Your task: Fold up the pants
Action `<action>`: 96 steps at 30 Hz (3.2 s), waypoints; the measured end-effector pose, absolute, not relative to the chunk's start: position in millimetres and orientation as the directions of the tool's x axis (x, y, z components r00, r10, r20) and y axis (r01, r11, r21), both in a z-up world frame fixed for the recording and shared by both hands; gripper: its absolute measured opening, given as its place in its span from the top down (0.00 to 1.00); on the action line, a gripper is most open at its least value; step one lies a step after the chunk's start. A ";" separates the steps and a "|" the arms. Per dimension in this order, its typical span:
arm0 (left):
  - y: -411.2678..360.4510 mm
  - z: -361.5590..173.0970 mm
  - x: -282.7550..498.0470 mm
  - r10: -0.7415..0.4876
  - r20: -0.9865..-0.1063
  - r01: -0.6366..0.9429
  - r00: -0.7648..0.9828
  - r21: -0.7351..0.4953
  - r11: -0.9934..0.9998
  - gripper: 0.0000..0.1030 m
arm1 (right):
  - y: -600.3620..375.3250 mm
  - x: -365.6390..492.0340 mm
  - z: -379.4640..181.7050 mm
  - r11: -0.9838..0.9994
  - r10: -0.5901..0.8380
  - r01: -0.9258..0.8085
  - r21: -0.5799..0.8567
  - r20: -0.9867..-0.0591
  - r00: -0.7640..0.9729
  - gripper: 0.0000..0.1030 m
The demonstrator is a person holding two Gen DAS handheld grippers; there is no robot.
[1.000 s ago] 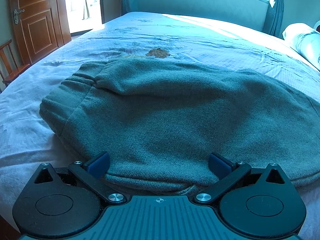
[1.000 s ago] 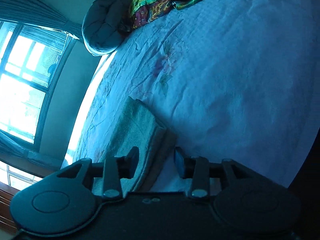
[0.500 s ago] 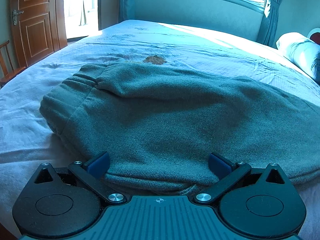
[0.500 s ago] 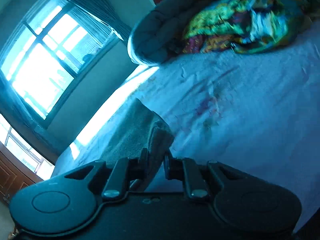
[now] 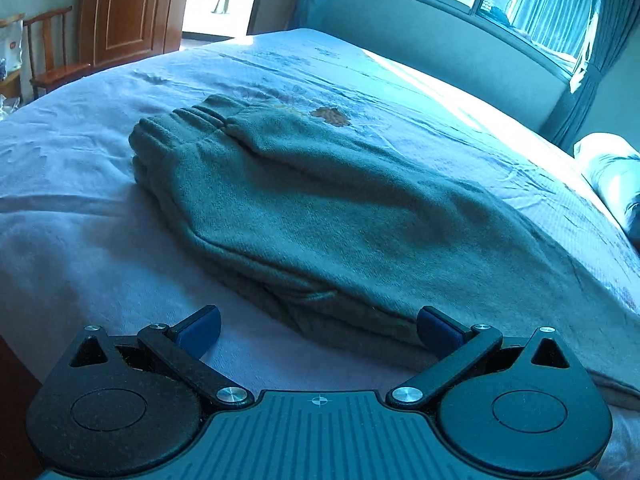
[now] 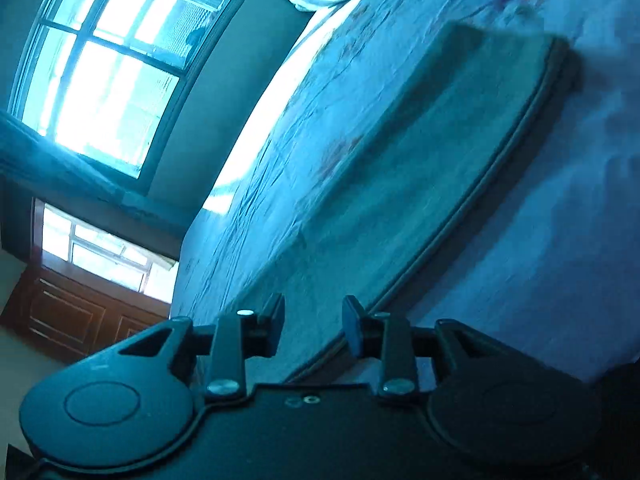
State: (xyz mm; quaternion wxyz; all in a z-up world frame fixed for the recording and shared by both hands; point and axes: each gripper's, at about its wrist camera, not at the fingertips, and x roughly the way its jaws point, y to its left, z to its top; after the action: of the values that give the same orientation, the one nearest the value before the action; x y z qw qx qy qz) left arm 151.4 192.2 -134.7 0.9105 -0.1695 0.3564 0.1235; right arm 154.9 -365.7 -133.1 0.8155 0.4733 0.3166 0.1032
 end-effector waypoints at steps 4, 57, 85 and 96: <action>182.8 -139.9 143.0 0.126 -0.709 -0.357 0.694 -0.187 0.915 0.00 | -292.2 174.0 -147.6 0.508 0.581 0.096 0.856 -0.423 0.695 0.78; 126.1 -124.3 151.0 -0.124 -0.675 -0.275 0.728 -0.453 0.848 0.48 | -274.1 178.3 -166.7 0.439 0.609 0.125 0.890 -0.397 0.687 0.92; 154.9 -172.7 172.1 -0.250 -0.542 -0.307 0.802 -0.734 0.606 0.93 | -266.9 189.7 -188.5 0.379 0.611 0.141 0.914 -0.362 0.704 1.00; 151.9 -178.2 167.9 -0.251 -0.579 -0.310 0.776 -0.697 0.647 0.93 | -276.6 182.7 -194.0 0.370 0.641 0.184 0.911 -0.393 0.659 0.98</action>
State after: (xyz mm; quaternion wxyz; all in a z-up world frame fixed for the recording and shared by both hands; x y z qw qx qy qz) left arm 167.9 151.9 -178.2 0.8435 -0.4199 0.3344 0.0175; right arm 182.7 -276.6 -194.0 0.7341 0.5392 0.3821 0.1557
